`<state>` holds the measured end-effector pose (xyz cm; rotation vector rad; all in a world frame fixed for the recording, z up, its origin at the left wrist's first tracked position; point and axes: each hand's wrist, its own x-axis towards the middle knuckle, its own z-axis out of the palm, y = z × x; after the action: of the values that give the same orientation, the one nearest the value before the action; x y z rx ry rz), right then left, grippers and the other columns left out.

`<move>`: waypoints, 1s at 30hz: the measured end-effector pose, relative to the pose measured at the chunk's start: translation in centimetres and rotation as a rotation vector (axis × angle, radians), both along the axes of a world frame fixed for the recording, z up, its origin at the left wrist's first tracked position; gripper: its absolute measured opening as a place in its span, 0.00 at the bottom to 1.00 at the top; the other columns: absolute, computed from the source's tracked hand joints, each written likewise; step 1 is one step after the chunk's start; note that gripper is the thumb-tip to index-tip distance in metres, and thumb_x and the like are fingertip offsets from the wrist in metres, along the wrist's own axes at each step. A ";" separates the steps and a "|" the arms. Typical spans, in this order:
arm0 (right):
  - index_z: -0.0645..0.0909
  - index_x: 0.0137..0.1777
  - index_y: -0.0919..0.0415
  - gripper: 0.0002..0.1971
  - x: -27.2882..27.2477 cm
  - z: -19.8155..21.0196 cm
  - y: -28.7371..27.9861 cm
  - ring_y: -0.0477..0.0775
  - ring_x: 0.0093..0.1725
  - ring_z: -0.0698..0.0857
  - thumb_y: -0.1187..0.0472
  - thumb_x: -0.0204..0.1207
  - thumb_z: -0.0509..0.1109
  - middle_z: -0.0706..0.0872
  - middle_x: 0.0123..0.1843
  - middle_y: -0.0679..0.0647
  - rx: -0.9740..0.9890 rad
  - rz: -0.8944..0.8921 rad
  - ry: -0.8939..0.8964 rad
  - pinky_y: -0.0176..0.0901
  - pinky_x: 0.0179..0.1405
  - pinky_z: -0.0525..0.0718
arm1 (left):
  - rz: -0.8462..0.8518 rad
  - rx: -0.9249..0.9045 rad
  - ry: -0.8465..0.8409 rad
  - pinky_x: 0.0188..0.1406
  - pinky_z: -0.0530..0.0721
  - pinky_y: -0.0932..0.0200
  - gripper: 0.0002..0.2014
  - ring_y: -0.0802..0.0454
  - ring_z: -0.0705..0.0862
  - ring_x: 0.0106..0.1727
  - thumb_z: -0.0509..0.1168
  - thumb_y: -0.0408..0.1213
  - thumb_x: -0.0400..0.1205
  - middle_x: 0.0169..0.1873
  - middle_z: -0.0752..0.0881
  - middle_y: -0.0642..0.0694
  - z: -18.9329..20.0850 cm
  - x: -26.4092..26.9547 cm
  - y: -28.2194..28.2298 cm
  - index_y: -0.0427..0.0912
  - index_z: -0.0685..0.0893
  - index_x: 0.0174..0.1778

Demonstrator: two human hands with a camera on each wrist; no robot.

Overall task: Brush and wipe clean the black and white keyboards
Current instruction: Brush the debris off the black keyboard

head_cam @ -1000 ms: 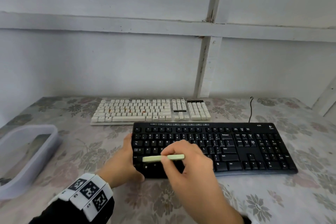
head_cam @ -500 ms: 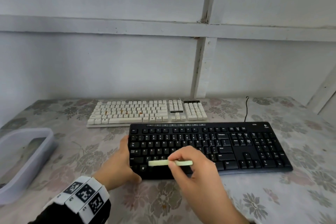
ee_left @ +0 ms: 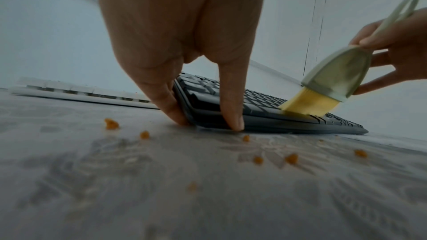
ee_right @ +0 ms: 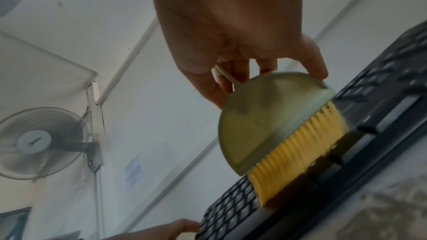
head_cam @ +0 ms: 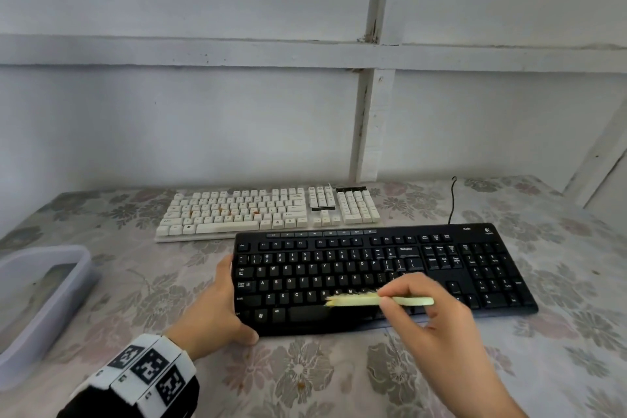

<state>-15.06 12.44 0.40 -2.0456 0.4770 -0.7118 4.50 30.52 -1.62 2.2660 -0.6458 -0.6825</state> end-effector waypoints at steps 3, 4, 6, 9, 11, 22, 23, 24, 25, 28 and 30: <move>0.83 0.32 0.46 0.16 -0.8 0.2 -1.1 0.45 0.48 0.79 0.70 0.70 0.75 0.85 0.41 0.37 -0.069 -0.102 -0.017 0.24 0.40 0.73 | 0.005 0.011 0.003 0.35 0.74 0.70 0.60 0.61 0.79 0.44 0.78 0.28 0.65 0.49 0.78 0.57 0.0 0.0 0.0 0.53 0.40 0.79; 0.83 0.32 0.46 0.15 -0.9 0.4 -1.1 0.46 0.48 0.80 0.70 0.70 0.75 0.86 0.41 0.38 -0.060 -0.099 -0.025 0.25 0.41 0.73 | 0.007 0.012 0.005 0.34 0.74 0.70 0.60 0.61 0.79 0.44 0.78 0.28 0.65 0.49 0.78 0.57 0.1 0.0 0.0 0.53 0.40 0.79; 0.84 0.32 0.46 0.15 -0.9 0.6 -0.7 0.47 0.48 0.81 0.70 0.70 0.74 0.86 0.39 0.41 0.021 -0.031 -0.039 0.30 0.42 0.76 | 0.008 0.009 0.011 0.34 0.74 0.71 0.60 0.62 0.79 0.43 0.78 0.27 0.65 0.47 0.78 0.59 0.1 -0.1 0.0 0.53 0.39 0.79; 0.84 0.38 0.44 0.16 -1.2 0.3 -0.9 0.47 0.46 0.82 0.71 0.71 0.74 0.86 0.39 0.42 0.070 -0.005 -0.049 0.31 0.40 0.77 | 0.007 0.004 0.008 0.35 0.74 0.71 0.59 0.62 0.79 0.44 0.78 0.27 0.65 0.48 0.79 0.58 0.2 -0.2 -0.1 0.53 0.40 0.78; 0.83 0.41 0.42 0.16 -1.5 0.1 -1.7 0.46 0.42 0.80 0.69 0.71 0.74 0.86 0.41 0.41 0.041 -0.069 -0.052 0.29 0.36 0.75 | 0.010 0.000 0.010 0.35 0.74 0.71 0.59 0.62 0.79 0.44 0.78 0.27 0.64 0.47 0.78 0.58 0.2 -0.2 -0.1 0.53 0.41 0.78; 0.85 0.34 0.52 0.12 -3.7 1.0 -4.3 0.40 0.22 0.76 0.72 0.72 0.73 0.86 0.36 0.46 0.105 -0.127 -0.055 0.24 0.21 0.69 | 0.024 -0.004 0.027 0.37 0.75 0.70 0.59 0.59 0.81 0.45 0.78 0.26 0.63 0.48 0.80 0.57 -0.1 0.0 -0.1 0.54 0.42 0.78; 0.85 0.35 0.53 0.11 -4.2 1.1 -5.2 0.41 0.19 0.72 0.71 0.72 0.73 0.86 0.34 0.46 0.092 -0.185 -0.047 0.25 0.18 0.66 | 0.024 -0.005 0.028 0.37 0.75 0.70 0.59 0.58 0.82 0.45 0.78 0.26 0.63 0.49 0.80 0.56 -0.2 0.0 0.0 0.54 0.42 0.78; 0.85 0.36 0.53 0.11 -4.8 1.3 -6.1 0.43 0.19 0.71 0.71 0.73 0.72 0.85 0.33 0.47 0.077 -0.233 -0.036 0.27 0.16 0.65 | 0.025 -0.005 0.027 0.37 0.76 0.70 0.59 0.58 0.82 0.45 0.78 0.26 0.63 0.49 0.81 0.56 -0.2 0.0 0.0 0.54 0.41 0.78; 0.85 0.35 0.53 0.12 -5.2 1.5 -6.9 0.43 0.18 0.69 0.71 0.73 0.72 0.85 0.32 0.48 0.072 -0.273 -0.041 0.31 0.15 0.65 | 0.024 -0.008 0.025 0.36 0.76 0.70 0.59 0.57 0.82 0.45 0.78 0.26 0.63 0.49 0.81 0.55 -0.2 0.0 0.0 0.54 0.41 0.78; 0.84 0.36 0.56 0.12 -6.6 1.7 -9.5 0.44 0.25 0.70 0.73 0.74 0.70 0.81 0.28 0.53 0.130 -0.330 -0.163 0.33 0.18 0.67 | 0.026 -0.020 0.026 0.36 0.76 0.70 0.59 0.57 0.82 0.45 0.78 0.25 0.63 0.49 0.81 0.55 -0.4 0.1 -0.1 0.53 0.43 0.78; 0.84 0.37 0.55 0.10 -7.2 1.7 -10.7 0.46 0.31 0.73 0.72 0.74 0.71 0.81 0.32 0.60 0.182 -0.356 -0.234 0.25 0.22 0.68 | 0.030 -0.022 0.033 0.35 0.76 0.69 0.59 0.56 0.83 0.45 0.77 0.24 0.63 0.49 0.82 0.54 -0.5 0.2 -0.1 0.53 0.43 0.78</move>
<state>-22.22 1.77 2.12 -1.6985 0.7499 -1.0646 4.73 30.45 -2.14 2.2349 -0.5996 -0.6940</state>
